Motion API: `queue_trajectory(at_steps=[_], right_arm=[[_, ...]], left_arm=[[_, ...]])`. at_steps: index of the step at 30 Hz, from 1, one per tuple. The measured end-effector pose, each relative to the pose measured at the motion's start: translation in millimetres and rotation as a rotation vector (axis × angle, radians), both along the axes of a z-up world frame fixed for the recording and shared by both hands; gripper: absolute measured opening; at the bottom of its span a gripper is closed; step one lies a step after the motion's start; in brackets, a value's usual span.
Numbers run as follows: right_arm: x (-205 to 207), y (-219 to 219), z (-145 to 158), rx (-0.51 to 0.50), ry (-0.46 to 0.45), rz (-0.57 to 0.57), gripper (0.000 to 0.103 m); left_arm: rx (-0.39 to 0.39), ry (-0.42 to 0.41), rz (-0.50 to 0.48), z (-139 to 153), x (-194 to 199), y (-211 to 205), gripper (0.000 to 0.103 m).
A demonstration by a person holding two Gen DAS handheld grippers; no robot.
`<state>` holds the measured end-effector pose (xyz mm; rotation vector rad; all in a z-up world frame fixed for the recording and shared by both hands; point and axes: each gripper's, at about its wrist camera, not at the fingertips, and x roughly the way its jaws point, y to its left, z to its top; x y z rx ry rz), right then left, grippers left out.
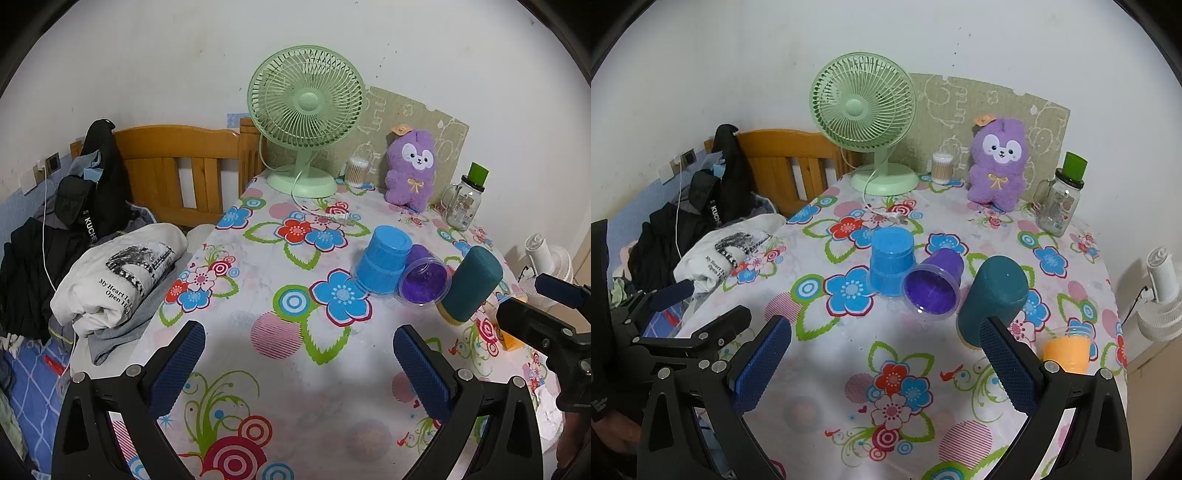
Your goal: Flip cup upside down
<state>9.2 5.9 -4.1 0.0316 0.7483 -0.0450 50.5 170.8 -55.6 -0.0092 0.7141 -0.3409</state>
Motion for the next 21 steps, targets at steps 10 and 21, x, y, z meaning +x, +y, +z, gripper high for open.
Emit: queue_trajectory(at_steps=[10,21], right_arm=[[22.3,-1.9,-18.2,0.002,0.045,0.010,0.103],[92.9,-8.2,-31.7,-0.029,0.104,0.046,0.103]], left_arm=[[0.013,0.043,0.010,-17.3,15.3,0.1,0.103],[0.058,0.053,-0.006,-27.1,47.5,-10.8,0.103]])
